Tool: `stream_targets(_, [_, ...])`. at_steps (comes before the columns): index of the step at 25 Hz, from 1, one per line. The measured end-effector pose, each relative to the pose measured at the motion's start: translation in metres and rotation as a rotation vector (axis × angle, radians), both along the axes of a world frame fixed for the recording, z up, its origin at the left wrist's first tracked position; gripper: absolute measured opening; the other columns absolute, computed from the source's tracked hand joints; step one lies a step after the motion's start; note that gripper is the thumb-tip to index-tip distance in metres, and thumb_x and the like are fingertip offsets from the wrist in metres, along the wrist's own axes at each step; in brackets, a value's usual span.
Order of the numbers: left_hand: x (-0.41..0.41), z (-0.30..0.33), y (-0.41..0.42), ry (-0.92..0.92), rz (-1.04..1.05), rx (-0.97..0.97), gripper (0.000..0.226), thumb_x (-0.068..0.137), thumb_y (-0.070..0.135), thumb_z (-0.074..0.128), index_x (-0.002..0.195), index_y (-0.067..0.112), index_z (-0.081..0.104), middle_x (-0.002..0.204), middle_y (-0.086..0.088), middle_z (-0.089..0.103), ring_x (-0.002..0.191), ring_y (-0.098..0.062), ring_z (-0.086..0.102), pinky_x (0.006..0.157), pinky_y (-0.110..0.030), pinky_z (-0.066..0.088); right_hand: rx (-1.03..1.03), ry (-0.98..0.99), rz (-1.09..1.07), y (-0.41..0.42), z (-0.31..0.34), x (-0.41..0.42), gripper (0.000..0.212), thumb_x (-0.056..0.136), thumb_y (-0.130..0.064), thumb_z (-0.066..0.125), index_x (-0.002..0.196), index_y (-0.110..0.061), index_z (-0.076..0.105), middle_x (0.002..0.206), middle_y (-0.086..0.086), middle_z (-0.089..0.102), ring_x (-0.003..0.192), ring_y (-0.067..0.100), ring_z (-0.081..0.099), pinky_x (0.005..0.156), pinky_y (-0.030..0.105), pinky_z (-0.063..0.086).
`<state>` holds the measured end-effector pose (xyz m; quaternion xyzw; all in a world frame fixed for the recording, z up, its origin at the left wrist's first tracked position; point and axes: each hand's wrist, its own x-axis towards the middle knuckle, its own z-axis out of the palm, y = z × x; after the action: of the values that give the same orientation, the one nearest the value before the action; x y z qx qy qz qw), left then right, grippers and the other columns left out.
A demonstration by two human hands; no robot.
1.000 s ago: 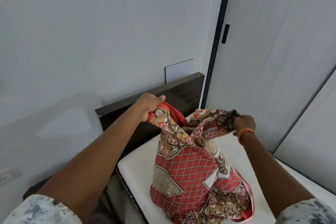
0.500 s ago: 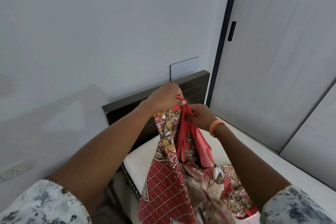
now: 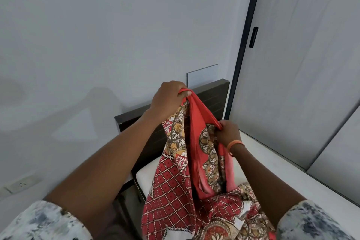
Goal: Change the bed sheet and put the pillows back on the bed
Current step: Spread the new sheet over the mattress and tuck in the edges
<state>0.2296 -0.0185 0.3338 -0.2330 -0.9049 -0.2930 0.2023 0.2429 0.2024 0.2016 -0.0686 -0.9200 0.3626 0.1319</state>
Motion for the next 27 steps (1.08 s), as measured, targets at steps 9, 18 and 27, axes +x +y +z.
stream_targets(9, [0.002, 0.011, 0.019, 0.043, -0.059, -0.057, 0.023, 0.096, 0.034, 0.061, 0.103, 0.017, 0.074, 0.088, 0.002, 0.073, 0.076, -0.012, 0.066, 0.072, -0.028, 0.05, 0.154, 0.374, 0.05, -0.059, 0.041, 0.0, 0.033, 0.085, -0.044, 0.058, 0.11, -0.025, 0.047, 0.091, -0.008, 0.06, 0.076, 0.015, 0.06, 0.068, 0.032, 0.052])
stream_targets(18, [-0.002, 0.005, 0.014, 0.145, 0.059, 0.011, 0.026, 0.098, 0.035, 0.057, 0.106, 0.017, 0.073, 0.092, 0.001, 0.073, 0.081, -0.015, 0.065, 0.069, -0.026, 0.042, 0.235, -0.047, -0.171, -0.008, -0.025, 0.011, 0.016, 0.089, -0.016, 0.053, 0.096, -0.021, 0.067, 0.08, 0.003, 0.063, 0.081, 0.031, 0.067, 0.067, 0.032, 0.051])
stream_targets(27, [-0.017, 0.02, -0.004, 0.147, 0.265, 0.122, 0.03, 0.102, 0.036, 0.049, 0.105, 0.012, 0.068, 0.089, -0.003, 0.069, 0.082, -0.023, 0.064, 0.068, -0.034, 0.045, 0.331, -0.013, 0.309, 0.06, 0.064, -0.021, 0.02, 0.091, -0.002, 0.056, 0.097, -0.003, 0.075, 0.093, 0.013, 0.072, 0.087, 0.025, 0.066, 0.08, 0.031, 0.051])
